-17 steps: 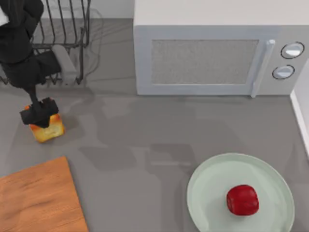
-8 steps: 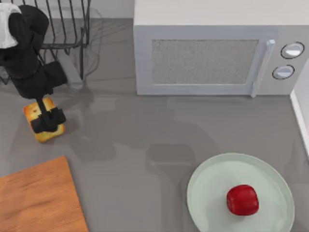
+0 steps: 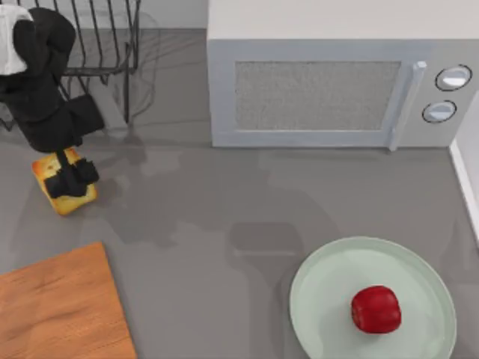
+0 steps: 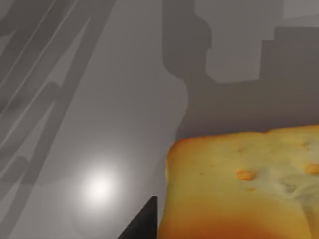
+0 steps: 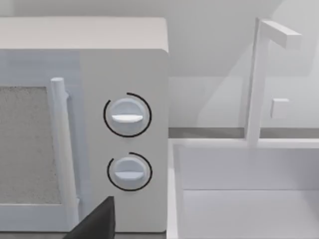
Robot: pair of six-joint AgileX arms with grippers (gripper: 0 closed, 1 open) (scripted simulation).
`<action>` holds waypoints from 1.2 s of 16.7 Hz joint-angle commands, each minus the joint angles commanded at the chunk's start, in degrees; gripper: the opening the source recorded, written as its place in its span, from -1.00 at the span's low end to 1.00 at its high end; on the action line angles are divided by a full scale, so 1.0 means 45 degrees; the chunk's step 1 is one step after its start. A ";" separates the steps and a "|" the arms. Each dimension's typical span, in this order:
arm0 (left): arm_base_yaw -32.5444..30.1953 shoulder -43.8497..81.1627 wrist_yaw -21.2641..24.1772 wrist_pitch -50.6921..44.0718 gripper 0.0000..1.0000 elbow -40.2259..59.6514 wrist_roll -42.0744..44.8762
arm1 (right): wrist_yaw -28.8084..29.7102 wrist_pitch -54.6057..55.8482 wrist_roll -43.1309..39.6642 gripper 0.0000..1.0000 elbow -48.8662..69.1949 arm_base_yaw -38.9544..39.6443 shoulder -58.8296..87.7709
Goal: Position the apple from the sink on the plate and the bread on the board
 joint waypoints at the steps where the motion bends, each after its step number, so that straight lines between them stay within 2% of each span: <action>1: 0.0000 0.0000 0.0000 0.0000 -0.06 0.0000 0.0000 | 0.0000 0.0000 0.0000 1.00 0.0000 0.0000 0.0000; 7: 0.0000 0.0000 0.0000 0.0000 -0.96 0.0000 0.0000 | 0.0000 0.0000 0.0000 1.00 0.0000 0.0000 0.0000; 15: 0.0000 0.0000 0.0000 0.0000 -1.00 0.0000 0.0000 | 0.0000 0.0000 0.0000 1.00 0.0000 0.0000 0.0000; 17: 0.0008 -0.0707 0.0001 0.0204 -1.00 0.0328 0.0027 | 0.0000 0.0000 0.0000 1.00 0.0000 0.0000 0.0000; 20: -0.0005 -0.0824 0.0022 -0.0720 -1.00 0.1153 0.0047 | 0.0000 0.0000 0.0000 1.00 0.0000 0.0000 0.0000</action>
